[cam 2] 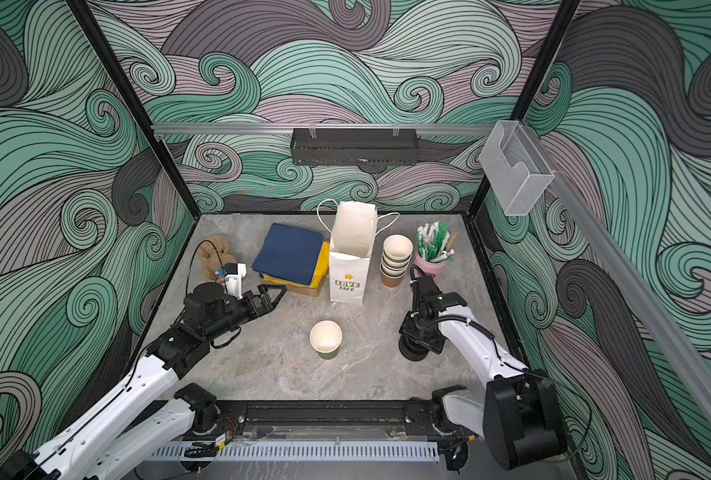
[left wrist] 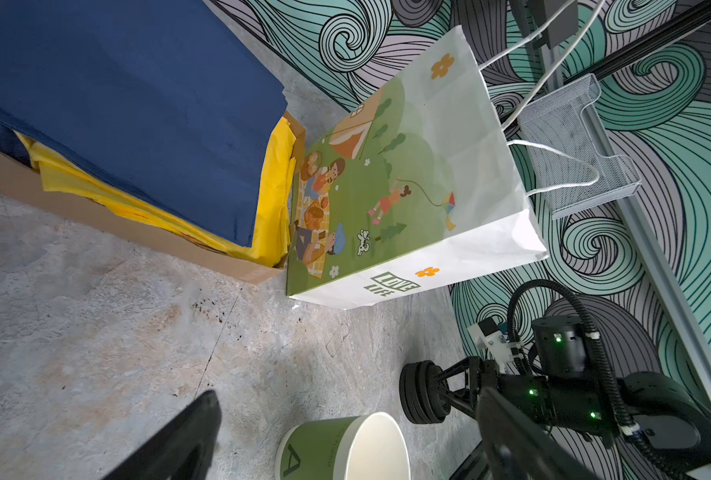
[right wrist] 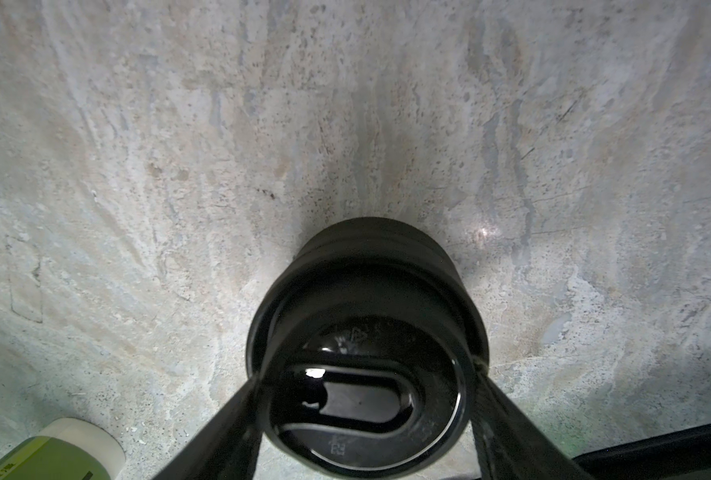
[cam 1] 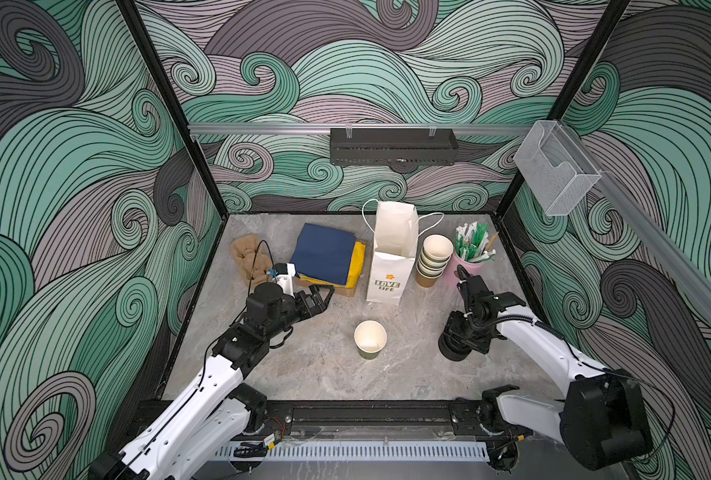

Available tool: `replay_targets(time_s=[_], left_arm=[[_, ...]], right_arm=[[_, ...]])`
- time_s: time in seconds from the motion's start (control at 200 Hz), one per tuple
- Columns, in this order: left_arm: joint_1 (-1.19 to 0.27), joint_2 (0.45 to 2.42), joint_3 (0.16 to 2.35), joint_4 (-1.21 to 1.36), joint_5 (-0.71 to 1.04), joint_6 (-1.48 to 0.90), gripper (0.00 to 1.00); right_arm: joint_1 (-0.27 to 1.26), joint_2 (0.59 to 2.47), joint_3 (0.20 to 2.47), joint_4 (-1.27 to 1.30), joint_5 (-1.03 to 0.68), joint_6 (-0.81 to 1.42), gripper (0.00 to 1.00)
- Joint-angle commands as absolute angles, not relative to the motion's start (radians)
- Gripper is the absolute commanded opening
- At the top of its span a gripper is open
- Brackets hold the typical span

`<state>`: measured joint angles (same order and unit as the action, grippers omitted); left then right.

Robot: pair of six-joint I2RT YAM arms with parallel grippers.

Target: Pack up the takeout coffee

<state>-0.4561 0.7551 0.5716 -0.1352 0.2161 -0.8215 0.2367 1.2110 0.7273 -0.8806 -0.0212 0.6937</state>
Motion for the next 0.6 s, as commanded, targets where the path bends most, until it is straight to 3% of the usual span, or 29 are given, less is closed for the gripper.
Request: replay_targets(time_s=[0.0, 0.245, 0.595], left_arm=[[-0.467, 0.748, 0.569, -0.135, 0.206, -0.803, 0.98], [-0.467, 0.747, 0.569, -0.139, 0.207, -0.802, 0.99], [-0.466, 0.776, 0.578, -0.132, 0.251, -0.800, 0.98]], right_arm=[[0.241, 1.219, 0.718, -0.871, -0.024, 0.717, 0.72], [0.241, 1.159, 0.764, -0.947, -0.007, 0.695, 0.65], [0.255, 1.090, 0.816, -1.039, 0.016, 0.612, 0.65]])
